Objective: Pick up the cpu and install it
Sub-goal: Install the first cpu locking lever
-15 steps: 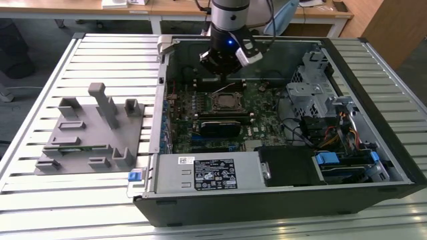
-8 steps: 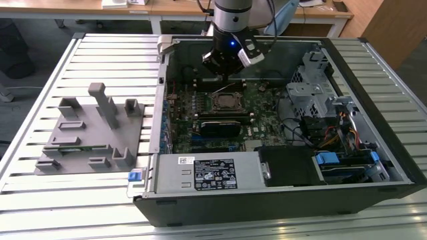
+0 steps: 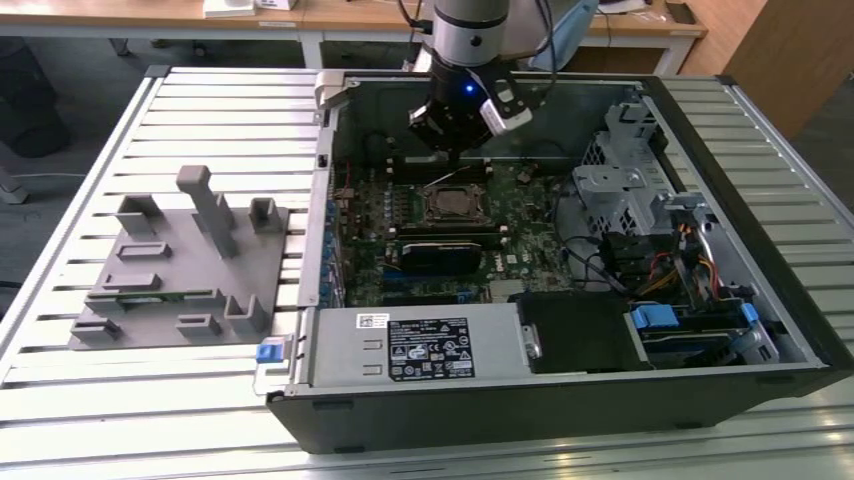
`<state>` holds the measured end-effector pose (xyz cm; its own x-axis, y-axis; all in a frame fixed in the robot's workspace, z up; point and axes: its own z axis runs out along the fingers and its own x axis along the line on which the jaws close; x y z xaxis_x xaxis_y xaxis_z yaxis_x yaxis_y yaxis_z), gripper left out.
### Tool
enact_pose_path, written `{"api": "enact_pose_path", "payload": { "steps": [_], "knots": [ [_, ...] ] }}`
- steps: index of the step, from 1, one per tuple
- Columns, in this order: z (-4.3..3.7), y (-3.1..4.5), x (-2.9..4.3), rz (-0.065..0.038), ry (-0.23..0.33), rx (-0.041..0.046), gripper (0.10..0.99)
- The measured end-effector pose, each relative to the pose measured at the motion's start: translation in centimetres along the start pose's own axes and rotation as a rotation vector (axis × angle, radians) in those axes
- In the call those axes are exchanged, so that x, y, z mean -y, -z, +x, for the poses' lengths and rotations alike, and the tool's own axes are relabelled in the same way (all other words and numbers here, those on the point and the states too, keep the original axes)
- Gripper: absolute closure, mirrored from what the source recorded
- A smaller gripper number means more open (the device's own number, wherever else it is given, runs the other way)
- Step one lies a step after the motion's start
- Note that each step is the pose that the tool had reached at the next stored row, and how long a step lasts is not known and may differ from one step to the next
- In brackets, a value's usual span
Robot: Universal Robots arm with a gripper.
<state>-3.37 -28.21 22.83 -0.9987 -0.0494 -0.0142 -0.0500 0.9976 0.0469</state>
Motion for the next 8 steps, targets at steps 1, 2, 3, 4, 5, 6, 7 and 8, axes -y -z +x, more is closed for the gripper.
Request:
{"api": "enact_pose_path", "payload": {
  "steps": [1, 2, 3, 4, 5, 6, 7, 8],
  "knots": [
    [-0.08, -0.04, 0.0, 0.0, 0.0, 0.0, 0.98],
    [-0.15, -0.08, 0.0, 0.0, 0.0, -0.0001, 0.98],
    [-0.23, -0.12, 0.0, 0.0, 0.0, 0.0, 0.98],
    [-0.29, -0.17, 0.01, 0.0, 0.0, 0.0, 0.98],
    [-0.35, -0.22, 0.01, 0.0, 0.0, 0.0, 0.98],
    [-0.4, -0.27, 0.01, 0.0, 0.0, 0.0, 0.98],
    [-0.46, -0.31, 0.01, 0.0, -0.001, 0.0, 0.98],
    [-0.51, -0.35, 0.0, 0.0, -0.001, -0.0001, 0.98]
  ]
}}
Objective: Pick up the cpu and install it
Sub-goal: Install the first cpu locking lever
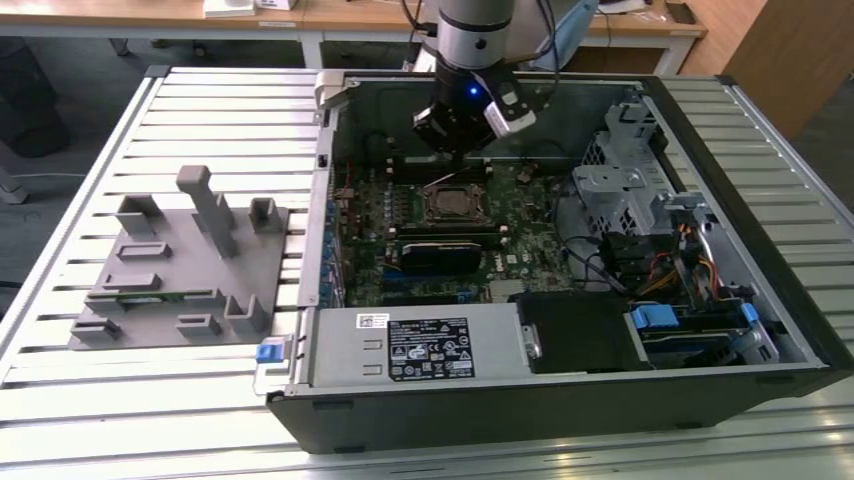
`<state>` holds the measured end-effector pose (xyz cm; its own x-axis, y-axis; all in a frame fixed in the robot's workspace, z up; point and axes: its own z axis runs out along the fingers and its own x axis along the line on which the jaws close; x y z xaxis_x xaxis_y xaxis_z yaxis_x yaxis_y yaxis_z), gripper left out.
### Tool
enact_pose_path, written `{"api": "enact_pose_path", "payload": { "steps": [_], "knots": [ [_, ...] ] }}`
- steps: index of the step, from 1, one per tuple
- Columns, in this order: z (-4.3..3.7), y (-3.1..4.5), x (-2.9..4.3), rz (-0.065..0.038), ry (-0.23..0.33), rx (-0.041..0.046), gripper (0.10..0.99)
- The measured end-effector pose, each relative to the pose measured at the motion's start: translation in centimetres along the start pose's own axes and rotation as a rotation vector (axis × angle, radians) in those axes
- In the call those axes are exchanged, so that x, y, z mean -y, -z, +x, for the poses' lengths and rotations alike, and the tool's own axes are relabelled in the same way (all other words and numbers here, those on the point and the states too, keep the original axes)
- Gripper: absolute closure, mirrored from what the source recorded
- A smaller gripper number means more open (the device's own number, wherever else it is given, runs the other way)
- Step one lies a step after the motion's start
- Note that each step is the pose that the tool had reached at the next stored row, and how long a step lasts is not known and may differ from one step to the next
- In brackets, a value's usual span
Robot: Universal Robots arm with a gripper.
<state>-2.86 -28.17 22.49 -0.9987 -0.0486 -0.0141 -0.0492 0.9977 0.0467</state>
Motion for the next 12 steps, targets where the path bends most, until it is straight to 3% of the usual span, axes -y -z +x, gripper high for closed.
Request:
{"api": "enact_pose_path", "payload": {
  "steps": [12],
  "knots": [
    [-0.53, -0.46, -0.04, -0.002, -0.005, 0.0004, 0.98]
  ]
}}
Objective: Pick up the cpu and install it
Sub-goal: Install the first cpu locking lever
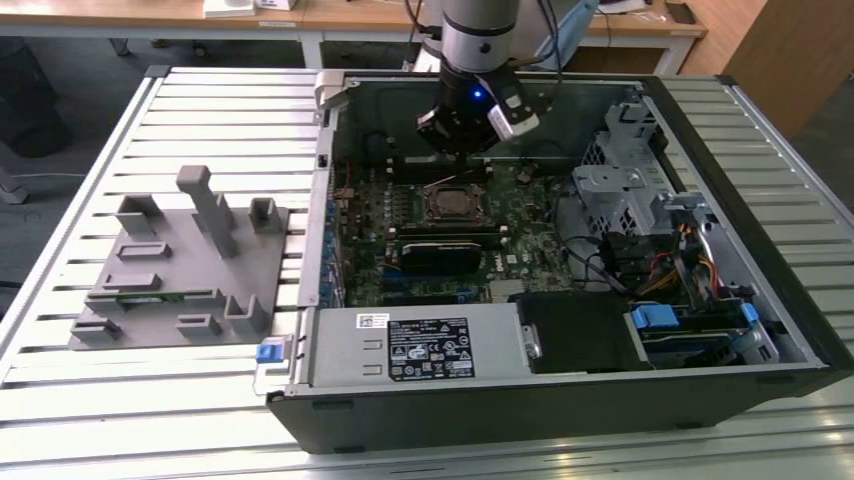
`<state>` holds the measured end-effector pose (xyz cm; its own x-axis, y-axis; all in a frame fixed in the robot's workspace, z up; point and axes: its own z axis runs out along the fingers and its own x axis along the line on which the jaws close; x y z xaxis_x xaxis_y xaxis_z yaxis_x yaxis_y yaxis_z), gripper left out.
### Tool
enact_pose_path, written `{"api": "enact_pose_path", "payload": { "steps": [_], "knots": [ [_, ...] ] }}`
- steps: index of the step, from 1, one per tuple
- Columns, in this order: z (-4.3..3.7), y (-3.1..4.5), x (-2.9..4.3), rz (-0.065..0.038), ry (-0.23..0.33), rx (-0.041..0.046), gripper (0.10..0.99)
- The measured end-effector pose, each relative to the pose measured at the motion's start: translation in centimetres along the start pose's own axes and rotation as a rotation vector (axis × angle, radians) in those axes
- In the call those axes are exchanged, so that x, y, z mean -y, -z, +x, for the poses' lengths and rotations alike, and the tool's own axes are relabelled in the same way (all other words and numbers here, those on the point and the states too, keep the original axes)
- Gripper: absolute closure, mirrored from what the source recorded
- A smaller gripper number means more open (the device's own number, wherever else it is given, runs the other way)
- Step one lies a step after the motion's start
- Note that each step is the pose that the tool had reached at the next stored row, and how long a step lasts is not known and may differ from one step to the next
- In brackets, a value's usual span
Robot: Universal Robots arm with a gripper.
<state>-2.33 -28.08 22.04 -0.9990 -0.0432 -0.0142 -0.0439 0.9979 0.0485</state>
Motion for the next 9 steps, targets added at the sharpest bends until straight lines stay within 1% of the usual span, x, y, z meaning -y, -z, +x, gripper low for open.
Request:
{"api": "enact_pose_path", "payload": {
  "steps": [9],
  "knots": [
    [-0.41, -0.43, 0.01, 0.0, -0.001, 0.0002, 0.98]
  ]
}}
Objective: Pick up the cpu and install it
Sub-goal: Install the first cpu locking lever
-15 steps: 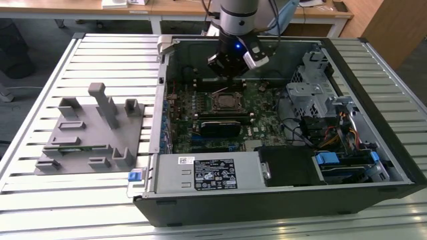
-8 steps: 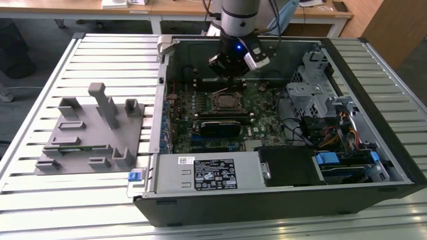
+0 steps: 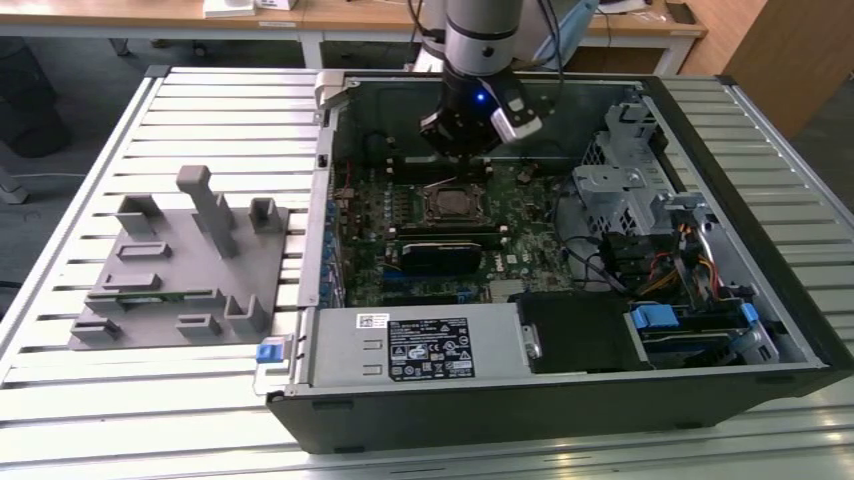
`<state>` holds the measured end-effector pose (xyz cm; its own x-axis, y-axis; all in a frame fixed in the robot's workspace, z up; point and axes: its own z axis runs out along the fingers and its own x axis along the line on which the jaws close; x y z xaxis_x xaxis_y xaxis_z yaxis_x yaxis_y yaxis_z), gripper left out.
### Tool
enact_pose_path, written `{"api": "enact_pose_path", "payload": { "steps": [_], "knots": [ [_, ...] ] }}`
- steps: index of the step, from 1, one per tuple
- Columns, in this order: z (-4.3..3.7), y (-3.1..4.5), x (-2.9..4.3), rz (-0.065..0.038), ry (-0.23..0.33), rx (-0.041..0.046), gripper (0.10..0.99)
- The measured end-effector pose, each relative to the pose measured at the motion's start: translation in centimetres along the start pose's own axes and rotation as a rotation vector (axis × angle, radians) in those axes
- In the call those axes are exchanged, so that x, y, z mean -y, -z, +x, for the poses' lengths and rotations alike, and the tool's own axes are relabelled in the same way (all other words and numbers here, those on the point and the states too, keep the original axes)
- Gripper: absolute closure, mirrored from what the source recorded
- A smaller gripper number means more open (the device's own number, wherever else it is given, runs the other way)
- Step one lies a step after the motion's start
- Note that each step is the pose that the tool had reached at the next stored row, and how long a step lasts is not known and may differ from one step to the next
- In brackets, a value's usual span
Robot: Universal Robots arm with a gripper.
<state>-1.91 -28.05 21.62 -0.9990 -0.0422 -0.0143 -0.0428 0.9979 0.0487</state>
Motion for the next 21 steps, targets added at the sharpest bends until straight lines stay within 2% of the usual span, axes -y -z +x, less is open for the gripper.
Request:
{"api": "enact_pose_path", "payload": {
  "steps": [15, 21],
  "knots": [
    [-0.21, -1.2, 0.07, 0.0, 0.0, -0.0007, 0.98],
    [-0.31, -1.28, 0.07, 0.001, 0.0, -0.0014, 0.98]
  ]
}}
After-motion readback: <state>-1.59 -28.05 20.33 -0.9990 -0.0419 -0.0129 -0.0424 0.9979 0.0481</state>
